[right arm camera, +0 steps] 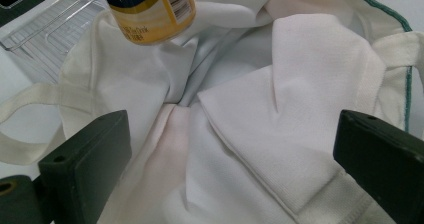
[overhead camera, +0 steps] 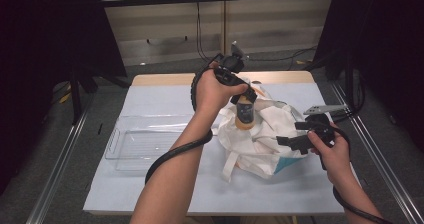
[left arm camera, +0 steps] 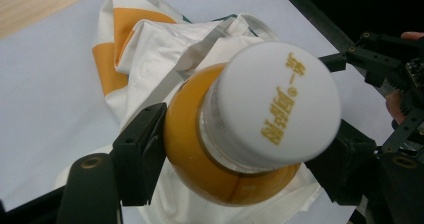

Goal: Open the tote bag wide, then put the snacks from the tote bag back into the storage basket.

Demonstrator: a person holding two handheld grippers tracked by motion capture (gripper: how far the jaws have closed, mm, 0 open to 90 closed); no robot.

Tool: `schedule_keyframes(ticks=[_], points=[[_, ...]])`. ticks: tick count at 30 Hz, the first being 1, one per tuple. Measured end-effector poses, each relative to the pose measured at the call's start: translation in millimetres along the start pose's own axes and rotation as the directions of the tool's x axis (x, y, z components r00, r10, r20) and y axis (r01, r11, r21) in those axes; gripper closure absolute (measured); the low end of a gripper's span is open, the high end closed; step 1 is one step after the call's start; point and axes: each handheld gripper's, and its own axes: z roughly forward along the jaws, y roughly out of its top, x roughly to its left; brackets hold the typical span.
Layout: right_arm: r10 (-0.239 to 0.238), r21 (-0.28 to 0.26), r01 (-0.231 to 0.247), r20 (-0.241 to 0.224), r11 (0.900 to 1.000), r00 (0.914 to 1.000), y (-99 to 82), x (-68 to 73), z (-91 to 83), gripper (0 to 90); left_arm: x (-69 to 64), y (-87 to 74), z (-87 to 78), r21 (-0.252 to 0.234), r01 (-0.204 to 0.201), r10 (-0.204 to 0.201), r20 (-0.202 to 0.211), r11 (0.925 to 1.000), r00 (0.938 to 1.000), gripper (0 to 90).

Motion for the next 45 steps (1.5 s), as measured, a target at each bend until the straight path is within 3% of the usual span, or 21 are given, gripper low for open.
schedule_keyframes(ticks=[20, 29, 35, 45], points=[[-0.006, -0.006, 0.006, -0.002, 1.0, 1.0, 2.1, 0.7, -1.2, 1.7, 15.5, -5.3, -28.5, -0.004, 0.021, -0.021, -0.014, 0.9998, 0.9997, 30.3], [-0.007, -0.001, 0.007, -0.003, 1.0, 1.0, 0.7, -0.5, -0.7, 1.7, 21.0, -9.9, -38.1, 0.007, 0.02, -0.02, -0.031, 0.9998, 0.9993, 30.4], [-0.009, 0.0, 0.009, -0.002, 1.0, 1.0, 0.8, 0.3, -0.3, 1.7, 27.6, -12.8, -47.1, 0.017, -0.004, 0.005, -0.035, 0.9998, 0.9994, 30.3], [-0.012, 0.001, 0.012, 0.0, 0.9999, 0.9999, 1.2, 0.0, 0.2, 1.7, 36.7, -18.2, -55.4, 0.031, 0.006, -0.005, -0.047, 0.9995, 0.9989, 30.4]])
